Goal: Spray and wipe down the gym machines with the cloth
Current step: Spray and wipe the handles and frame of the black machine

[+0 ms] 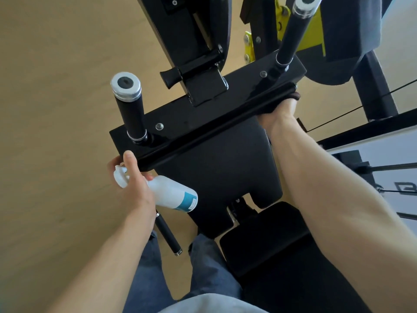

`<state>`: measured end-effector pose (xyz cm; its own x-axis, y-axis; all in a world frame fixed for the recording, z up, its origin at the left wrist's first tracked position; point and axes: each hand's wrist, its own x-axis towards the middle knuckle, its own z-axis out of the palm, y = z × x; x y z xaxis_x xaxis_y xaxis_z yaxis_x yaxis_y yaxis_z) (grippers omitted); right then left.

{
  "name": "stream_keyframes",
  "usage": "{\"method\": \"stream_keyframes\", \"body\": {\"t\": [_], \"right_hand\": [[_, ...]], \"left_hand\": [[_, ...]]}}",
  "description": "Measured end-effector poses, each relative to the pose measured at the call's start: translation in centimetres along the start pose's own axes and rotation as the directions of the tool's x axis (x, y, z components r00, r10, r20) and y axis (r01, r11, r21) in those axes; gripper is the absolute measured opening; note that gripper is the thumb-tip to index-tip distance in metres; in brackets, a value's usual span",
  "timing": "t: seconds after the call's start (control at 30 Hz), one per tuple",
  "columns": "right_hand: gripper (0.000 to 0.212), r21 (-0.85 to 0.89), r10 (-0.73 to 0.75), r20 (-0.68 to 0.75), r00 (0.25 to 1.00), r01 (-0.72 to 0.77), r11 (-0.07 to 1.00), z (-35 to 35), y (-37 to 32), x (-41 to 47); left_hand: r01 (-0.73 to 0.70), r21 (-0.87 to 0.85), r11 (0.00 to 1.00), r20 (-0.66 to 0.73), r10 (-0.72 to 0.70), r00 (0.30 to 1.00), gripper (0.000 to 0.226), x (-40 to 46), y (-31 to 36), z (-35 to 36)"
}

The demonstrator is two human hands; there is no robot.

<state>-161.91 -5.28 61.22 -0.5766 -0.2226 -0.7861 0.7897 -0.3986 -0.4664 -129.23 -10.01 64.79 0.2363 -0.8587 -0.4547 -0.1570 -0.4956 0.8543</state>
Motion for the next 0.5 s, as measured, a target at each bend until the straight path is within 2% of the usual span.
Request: {"method": "stream_keyframes", "body": {"t": [0.07,0.13,0.2,0.27,0.37,0.5], "right_hand": [[0.055,0.046,0.136,0.070,0.988,-0.139,0.989,-0.1,3.3,-0.9],[0.042,0.018,0.282,0.118,0.952,-0.286,0.958,-0.4,8.1,-2.0],[0.029,0.025,0.445,0.218,0.869,-0.460,0.887,-0.9,12.6,-4.1],[0.022,0.080,0.544,0.319,0.777,-0.593,0.801,-1.4,15.6,-6.1],[0.030,0.066,0.558,0.311,0.769,-0.603,0.795,-1.3,16.2,-6.9],[0.055,0.116,0.470,0.253,0.845,-0.509,0.853,-1.4,12.5,-5.8]], "left_hand": [[-0.010,-0.003,1.000,0.004,0.010,1.000,0.018,0.0,0.0,-0.1],[-0.020,-0.016,1.000,0.004,0.020,1.000,0.019,0.3,0.0,-0.1],[-0.013,-0.003,1.000,0.006,0.013,1.000,0.019,0.6,-0.1,-0.3],[-0.014,0.025,1.000,0.015,0.014,1.000,0.020,0.8,-0.1,-0.4],[-0.005,0.031,1.000,0.040,0.004,0.999,0.022,0.8,-0.2,-0.8],[0.002,0.036,0.999,0.087,-0.005,0.996,0.020,1.2,-0.1,-1.3]]}}
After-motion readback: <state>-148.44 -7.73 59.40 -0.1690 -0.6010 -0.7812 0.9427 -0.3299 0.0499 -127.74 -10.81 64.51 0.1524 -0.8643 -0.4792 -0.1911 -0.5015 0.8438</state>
